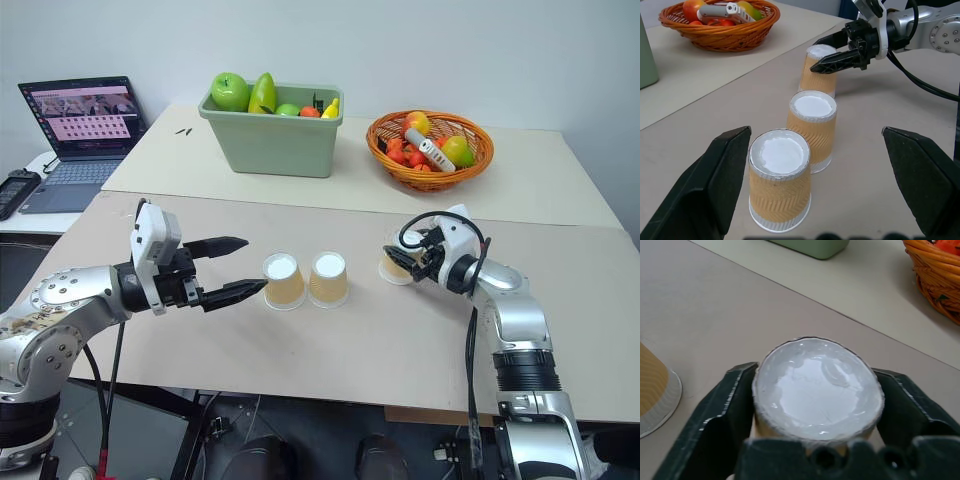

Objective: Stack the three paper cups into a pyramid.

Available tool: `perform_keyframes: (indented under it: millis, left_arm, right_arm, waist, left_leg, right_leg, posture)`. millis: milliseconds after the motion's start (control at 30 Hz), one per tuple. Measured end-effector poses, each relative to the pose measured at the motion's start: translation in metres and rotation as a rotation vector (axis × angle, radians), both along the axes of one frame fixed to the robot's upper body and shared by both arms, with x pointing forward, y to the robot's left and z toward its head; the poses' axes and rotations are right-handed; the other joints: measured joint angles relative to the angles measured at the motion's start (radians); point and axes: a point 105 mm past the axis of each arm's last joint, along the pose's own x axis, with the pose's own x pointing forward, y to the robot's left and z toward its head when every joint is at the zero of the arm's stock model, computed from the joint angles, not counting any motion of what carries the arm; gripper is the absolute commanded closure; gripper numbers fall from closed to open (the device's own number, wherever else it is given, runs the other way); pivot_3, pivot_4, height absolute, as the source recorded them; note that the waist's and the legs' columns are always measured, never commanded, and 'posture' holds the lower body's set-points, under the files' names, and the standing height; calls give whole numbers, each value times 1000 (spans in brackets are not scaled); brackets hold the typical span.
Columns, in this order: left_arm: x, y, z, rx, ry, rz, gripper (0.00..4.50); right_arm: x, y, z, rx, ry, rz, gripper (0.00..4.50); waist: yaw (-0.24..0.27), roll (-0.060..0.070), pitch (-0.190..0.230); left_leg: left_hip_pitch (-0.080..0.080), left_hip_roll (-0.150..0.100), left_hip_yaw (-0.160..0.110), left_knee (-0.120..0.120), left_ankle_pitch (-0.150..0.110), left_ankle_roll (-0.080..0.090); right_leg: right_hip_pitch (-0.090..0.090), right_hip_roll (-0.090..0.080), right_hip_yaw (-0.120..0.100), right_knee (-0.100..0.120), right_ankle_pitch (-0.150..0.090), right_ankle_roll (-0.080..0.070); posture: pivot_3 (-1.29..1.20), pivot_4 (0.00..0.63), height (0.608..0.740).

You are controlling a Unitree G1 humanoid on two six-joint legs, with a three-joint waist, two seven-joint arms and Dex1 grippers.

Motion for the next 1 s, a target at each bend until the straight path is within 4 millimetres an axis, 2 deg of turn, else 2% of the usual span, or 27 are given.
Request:
perform_keyframes:
  millis: [233, 333, 400, 433, 533, 600, 700, 767, 800, 867, 1000]
  left_arm:
    - [1, 2, -2, -2, -3, 1, 0]
    - [-1, 5, -9, 0, 17, 6, 0]
    - [-1, 9, -14, 3, 34, 18, 0]
    - [0, 11, -16, 6, 38, 26, 0]
    - [-1, 14, -18, 15, 30, 32, 0]
    - [-2, 17, -19, 19, 33, 40, 0]
    - [-2, 20, -19, 30, 26, 48, 0]
    - [-2, 20, -19, 30, 26, 48, 0]
    - [-2, 20, -20, 30, 28, 49, 0]
    - [-3, 20, -21, 31, 32, 52, 0]
    - [-4, 21, -24, 31, 43, 58, 0]
  right_arm:
    - [0, 1, 1, 2, -5, 4, 1730]
    - [1, 9, 16, 11, -41, 37, 1730]
    - [3, 19, 39, 26, -84, 87, 1730]
    - [3, 26, 59, 37, -123, 125, 1730]
    - [-1, 37, 102, 31, -212, 211, 1730]
    - [-4, 46, 120, 33, -228, 274, 1730]
    - [-20, 84, 161, 33, -249, 503, 1730]
    - [-47, 117, 186, 33, -276, 708, 1730]
    - [-57, 127, 190, 30, -278, 775, 1730]
    - [-75, 147, 184, 27, -229, 908, 1730]
    - [-84, 167, 157, -24, -113, 1009, 1730]
  waist:
    - [-1, 0, 0]
    - [-3, 1, 1]
    - [-9, 2, 2]
    - [-12, 3, 2]
    - [-14, 3, 2]
    - [-15, 3, 2]
    - [-19, 5, 3]
    - [-21, 6, 3]
    - [-21, 6, 3]
    - [-19, 5, 3]
    - [-7, 5, 3]
  left_leg:
    - [0, 0, 0, 0, 0, 0]
    - [0, 0, 0, 0, 0, 0]
    - [0, 0, 0, 0, 0, 0]
    - [0, 0, 0, 0, 0, 0]
    - [0, 0, 0, -1, 0, 0]
    - [-1, 0, 0, -2, 0, 0]
    - [-1, 0, 0, -2, 0, 0]
    - [-1, 1, 0, -6, 0, 0]
    - [-1, 1, 0, -6, 0, -1]
    - [-1, 1, 0, -6, 0, 0]
    - [-4, -1, -1, -2, 0, 1]
  right_leg:
    - [0, 0, 0, 0, 0, 0]
    - [-1, 0, 0, 0, 0, 0]
    - [-1, 0, 1, 1, 0, 0]
    - [-1, 0, 1, 1, 0, 0]
    - [-1, 0, 0, 0, 0, 0]
    - [-1, 0, 0, 0, 0, 0]
    - [-3, 0, 0, 1, 0, 0]
    - [-2, 1, -1, 2, 0, 0]
    - [-2, 1, -1, 1, 0, 0]
    - [-2, 1, -2, 1, 0, 0]
    - [-2, -1, -4, 1, 0, 0]
  posture:
    - [0, 150, 708]
    - [0, 150, 708]
    - [0, 150, 708]
    - [0, 150, 708]
    - [0, 150, 708]
    - [0, 150, 708]
    - [0, 150, 708]
    - [0, 150, 708]
    - [0, 150, 708]
    - [0, 150, 708]
    - [0, 150, 708]
